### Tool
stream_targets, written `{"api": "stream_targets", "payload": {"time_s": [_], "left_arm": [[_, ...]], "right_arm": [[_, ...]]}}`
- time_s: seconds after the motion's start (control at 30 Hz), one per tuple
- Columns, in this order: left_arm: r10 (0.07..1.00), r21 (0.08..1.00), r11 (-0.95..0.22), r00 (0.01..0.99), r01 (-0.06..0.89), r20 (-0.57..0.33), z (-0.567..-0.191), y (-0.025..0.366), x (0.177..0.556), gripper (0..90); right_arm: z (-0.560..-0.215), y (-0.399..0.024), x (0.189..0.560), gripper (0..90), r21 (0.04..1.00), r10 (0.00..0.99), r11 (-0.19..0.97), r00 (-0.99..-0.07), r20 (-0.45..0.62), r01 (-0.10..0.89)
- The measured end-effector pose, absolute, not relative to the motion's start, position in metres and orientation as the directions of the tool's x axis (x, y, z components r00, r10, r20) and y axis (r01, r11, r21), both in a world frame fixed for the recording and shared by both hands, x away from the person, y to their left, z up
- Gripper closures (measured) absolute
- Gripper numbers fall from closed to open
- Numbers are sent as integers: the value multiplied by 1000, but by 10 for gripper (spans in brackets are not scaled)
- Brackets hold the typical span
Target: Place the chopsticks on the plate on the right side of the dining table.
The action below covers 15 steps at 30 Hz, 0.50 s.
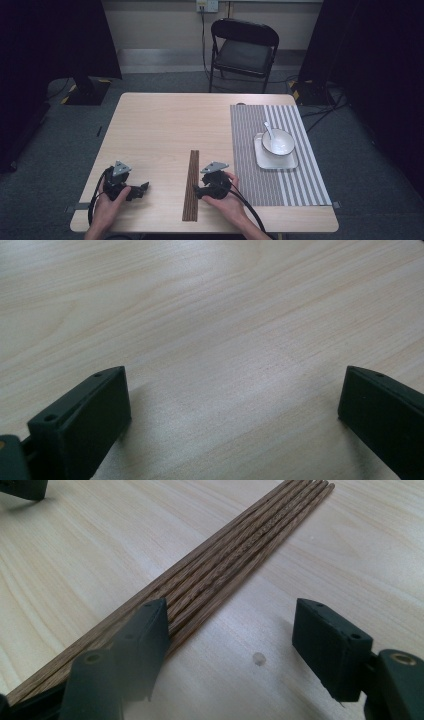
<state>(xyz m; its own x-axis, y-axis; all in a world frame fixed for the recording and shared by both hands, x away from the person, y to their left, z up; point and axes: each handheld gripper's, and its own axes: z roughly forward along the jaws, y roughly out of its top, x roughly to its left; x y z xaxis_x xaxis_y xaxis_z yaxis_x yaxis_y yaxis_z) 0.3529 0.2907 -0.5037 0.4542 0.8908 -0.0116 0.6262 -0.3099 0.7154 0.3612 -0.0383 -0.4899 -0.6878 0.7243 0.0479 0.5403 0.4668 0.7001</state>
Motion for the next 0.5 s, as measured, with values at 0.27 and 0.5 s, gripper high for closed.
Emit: {"api": "stream_targets", "payload": {"time_s": [0.27,0.5], "left_arm": [[891,715,-310,454,626,-11,-504,291,353,0],[891,715,-311,454,626,-11,-504,291,353,0]], "right_arm": [[-492,-39,361,344,692,733,481,-680,20,538],[-490,-50,361,411,681,761,478,-649,-5,555]]}}
